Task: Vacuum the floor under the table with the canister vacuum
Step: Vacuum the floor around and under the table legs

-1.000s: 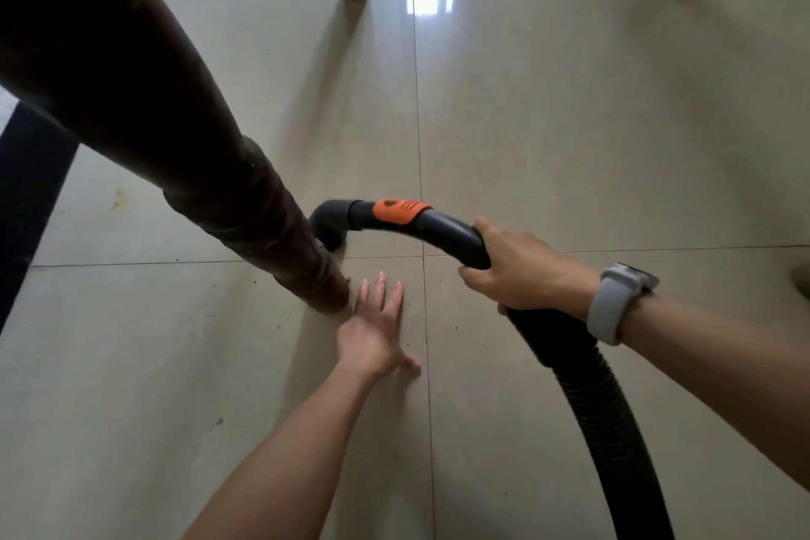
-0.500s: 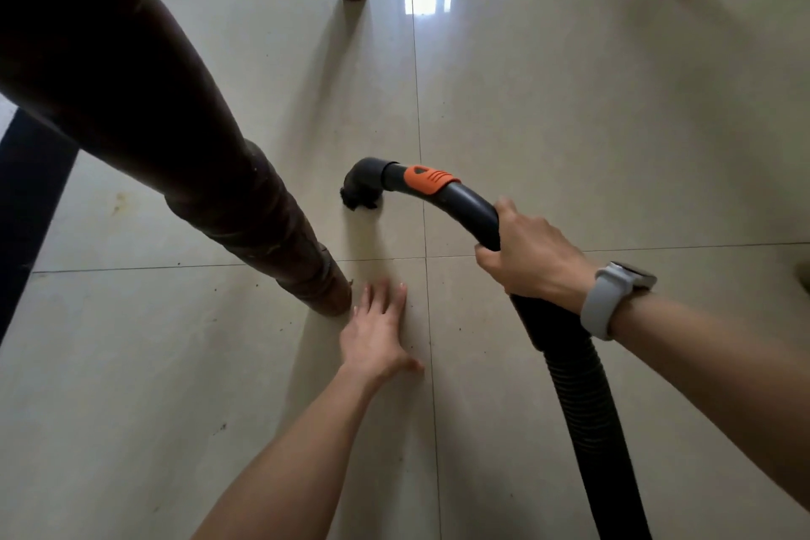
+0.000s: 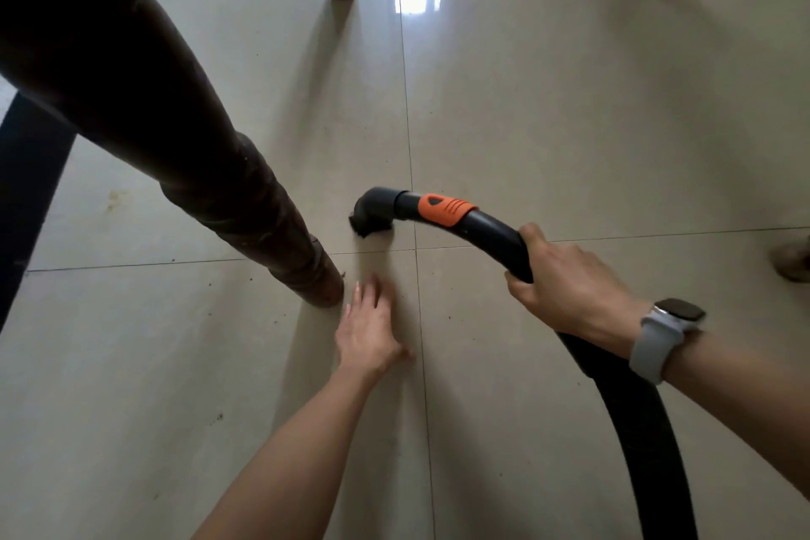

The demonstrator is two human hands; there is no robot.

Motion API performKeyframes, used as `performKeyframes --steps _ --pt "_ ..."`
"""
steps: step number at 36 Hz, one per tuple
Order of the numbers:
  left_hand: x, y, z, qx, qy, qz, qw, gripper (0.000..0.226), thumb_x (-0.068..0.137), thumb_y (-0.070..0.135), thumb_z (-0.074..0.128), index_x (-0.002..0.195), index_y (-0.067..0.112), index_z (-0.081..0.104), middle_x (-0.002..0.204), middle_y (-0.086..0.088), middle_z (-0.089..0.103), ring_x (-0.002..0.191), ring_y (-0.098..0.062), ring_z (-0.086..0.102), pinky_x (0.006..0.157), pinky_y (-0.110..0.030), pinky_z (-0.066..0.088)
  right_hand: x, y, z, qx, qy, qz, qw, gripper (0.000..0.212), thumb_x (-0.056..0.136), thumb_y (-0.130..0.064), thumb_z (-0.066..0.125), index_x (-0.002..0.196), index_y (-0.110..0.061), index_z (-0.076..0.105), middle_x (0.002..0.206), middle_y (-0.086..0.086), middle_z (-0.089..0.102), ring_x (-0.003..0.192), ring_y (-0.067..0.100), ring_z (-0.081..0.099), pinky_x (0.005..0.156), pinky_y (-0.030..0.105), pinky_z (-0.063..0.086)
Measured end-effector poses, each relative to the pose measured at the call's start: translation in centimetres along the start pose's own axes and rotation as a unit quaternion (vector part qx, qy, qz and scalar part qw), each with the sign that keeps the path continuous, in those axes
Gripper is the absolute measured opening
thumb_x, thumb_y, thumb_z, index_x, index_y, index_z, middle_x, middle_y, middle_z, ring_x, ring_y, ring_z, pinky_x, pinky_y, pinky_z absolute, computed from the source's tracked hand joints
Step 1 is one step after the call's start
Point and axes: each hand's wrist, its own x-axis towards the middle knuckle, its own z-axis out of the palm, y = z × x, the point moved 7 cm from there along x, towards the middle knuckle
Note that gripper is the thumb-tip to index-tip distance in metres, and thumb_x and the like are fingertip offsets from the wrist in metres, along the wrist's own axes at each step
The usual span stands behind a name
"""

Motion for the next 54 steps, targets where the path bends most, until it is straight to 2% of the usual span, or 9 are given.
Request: performKeyframes --steps 6,13,19,24,31,37,42,48,54 --pt "-0.6 0.0 0.2 0.001 -0.002 -0.022 1.000 0.116 0.073 0.052 0.075 0.153 0.021 -0.004 0.161 -0.001 -0.009 0.147 -0.025 -0.011 0.118 -0.040 0.017 -1.6 -1.1 0.6 -0.034 -0.016 -0.033 0.999 0.034 0.097 -0.032 0.045 0.125 -0.019 0.031 0.080 -0.001 0.044 0.051 0.005 0.032 0.045 0.020 0.021" --pt "-1.7 -0.1 1.2 0.012 0.001 0.002 1.000 0.097 0.087 0.046 0.062 0.154 0.016 -0.002 0.160 -0.005 -0.012 0.148 -0.025 -0.008 0.118 -0.036 0.006 -1.9 1.3 -0.3 0.003 0.018 0.057 0.998 0.034 0.095 -0.030 0.048 0.120 -0.014 0.032 0.081 0.004 0.050 0.062 0.025 0.044 0.060 0.031 0.035" --pt "-3.1 -0.6 1.9 0.034 0.008 0.036 0.999 0.083 0.094 0.041 0.053 0.154 0.014 0.003 0.161 -0.008 -0.007 0.148 -0.028 -0.006 0.119 -0.035 0.001 -3.8 1.4 0.3 -0.047 0.003 0.022 0.999 0.034 0.096 -0.035 0.046 0.121 -0.019 0.031 0.085 0.007 0.056 0.066 0.027 0.048 0.060 0.031 0.036" --pt "-3.9 -1.1 2.6 0.028 -0.010 0.038 0.999 0.079 0.096 0.042 0.050 0.154 0.014 0.003 0.161 -0.007 -0.006 0.148 -0.025 -0.007 0.119 -0.035 0.002 -3.2 4.6 -0.9 0.000 0.040 0.114 0.993 0.035 0.094 -0.032 0.049 0.118 -0.012 0.034 0.095 0.017 0.062 0.082 0.037 0.060 0.065 0.035 0.041" --pt "-4.9 -1.3 2.9 0.033 -0.023 0.047 0.998 0.075 0.096 0.036 0.050 0.154 0.016 0.006 0.161 -0.005 -0.006 0.148 -0.025 -0.005 0.119 -0.036 0.008 -6.6 3.3 0.0 -0.039 0.020 0.041 0.998 0.035 0.096 -0.032 0.048 0.123 -0.015 0.032 0.077 0.001 0.047 0.059 0.020 0.045 0.054 0.029 0.035" --pt "-5.4 -1.8 4.0 0.036 -0.056 0.053 0.996 0.076 0.097 0.037 0.048 0.154 0.017 0.002 0.161 -0.005 -0.010 0.148 -0.027 -0.008 0.120 -0.038 0.008 -6.6 6.2 0.2 0.016 0.048 0.141 0.989 0.035 0.094 -0.031 0.050 0.119 -0.012 0.033 0.090 0.012 0.059 0.073 0.034 0.053 0.064 0.033 0.038" --pt "-5.5 -2.0 4.2 0.042 -0.068 0.057 0.995 0.079 0.097 0.036 0.049 0.154 0.017 -0.001 0.160 -0.005 -0.013 0.147 -0.027 -0.011 0.119 -0.039 0.007 -8.8 4.6 1.4 -0.024 0.033 0.068 0.997 0.035 0.095 -0.033 0.050 0.119 -0.016 0.032 0.088 0.008 0.059 0.076 0.031 0.060 0.062 0.031 0.040" --pt "-5.4 -1.9 4.5 0.029 -0.083 0.050 0.995 0.077 0.097 0.035 0.048 0.154 0.016 -0.001 0.160 -0.006 -0.013 0.147 -0.029 -0.010 0.119 -0.039 0.009 -8.6 6.2 0.3 -0.014 0.068 0.137 0.988 0.035 0.095 -0.032 0.048 0.119 -0.012 0.032 0.095 0.015 0.064 0.086 0.037 0.062 0.064 0.033 0.038" --pt "-5.5 -2.0 4.4 0.036 -0.089 0.051 0.994 0.078 0.097 0.034 0.048 0.154 0.015 -0.002 0.160 -0.006 -0.013 0.147 -0.028 -0.010 0.119 -0.039 0.009 -10.4 1.8 2.2 -0.080 0.054 0.026 0.995 0.039 0.097 -0.033 0.044 0.128 -0.016 0.029 0.097 0.006 0.064 0.084 0.027 0.064 0.061 0.029 0.037"
